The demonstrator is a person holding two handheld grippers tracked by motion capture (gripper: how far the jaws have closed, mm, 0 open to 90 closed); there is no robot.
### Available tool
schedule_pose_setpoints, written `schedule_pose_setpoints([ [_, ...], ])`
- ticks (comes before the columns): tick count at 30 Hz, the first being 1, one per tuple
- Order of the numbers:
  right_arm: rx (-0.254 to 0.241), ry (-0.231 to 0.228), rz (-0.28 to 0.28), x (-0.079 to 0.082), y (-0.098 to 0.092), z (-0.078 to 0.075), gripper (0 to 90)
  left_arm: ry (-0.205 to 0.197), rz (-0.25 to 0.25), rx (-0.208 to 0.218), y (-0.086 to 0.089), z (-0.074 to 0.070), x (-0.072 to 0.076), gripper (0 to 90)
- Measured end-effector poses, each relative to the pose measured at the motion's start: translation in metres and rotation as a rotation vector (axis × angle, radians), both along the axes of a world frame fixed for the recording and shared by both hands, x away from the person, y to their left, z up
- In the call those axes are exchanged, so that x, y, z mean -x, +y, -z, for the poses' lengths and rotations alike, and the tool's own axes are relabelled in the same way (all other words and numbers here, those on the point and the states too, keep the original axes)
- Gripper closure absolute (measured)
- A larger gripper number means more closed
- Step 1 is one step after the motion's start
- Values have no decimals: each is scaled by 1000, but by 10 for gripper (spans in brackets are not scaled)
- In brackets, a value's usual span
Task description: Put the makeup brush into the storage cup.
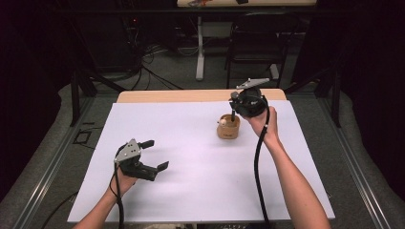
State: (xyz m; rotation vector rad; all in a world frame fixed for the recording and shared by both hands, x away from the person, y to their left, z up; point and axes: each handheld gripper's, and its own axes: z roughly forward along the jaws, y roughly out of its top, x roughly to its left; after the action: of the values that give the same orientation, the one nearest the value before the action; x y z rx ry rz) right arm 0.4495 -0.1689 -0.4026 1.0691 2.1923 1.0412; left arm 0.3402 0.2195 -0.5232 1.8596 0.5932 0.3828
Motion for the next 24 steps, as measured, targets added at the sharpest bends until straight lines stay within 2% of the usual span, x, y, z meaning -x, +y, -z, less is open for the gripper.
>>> schedule_pose_setpoints([
  [15, 10, 9, 13, -4, -1, 7, 772, -1, 4, 3, 0, 0, 0, 3],
  [24, 37, 24, 20, -7, 0, 15, 771, -2, 0, 0, 0, 0, 0, 4],
])
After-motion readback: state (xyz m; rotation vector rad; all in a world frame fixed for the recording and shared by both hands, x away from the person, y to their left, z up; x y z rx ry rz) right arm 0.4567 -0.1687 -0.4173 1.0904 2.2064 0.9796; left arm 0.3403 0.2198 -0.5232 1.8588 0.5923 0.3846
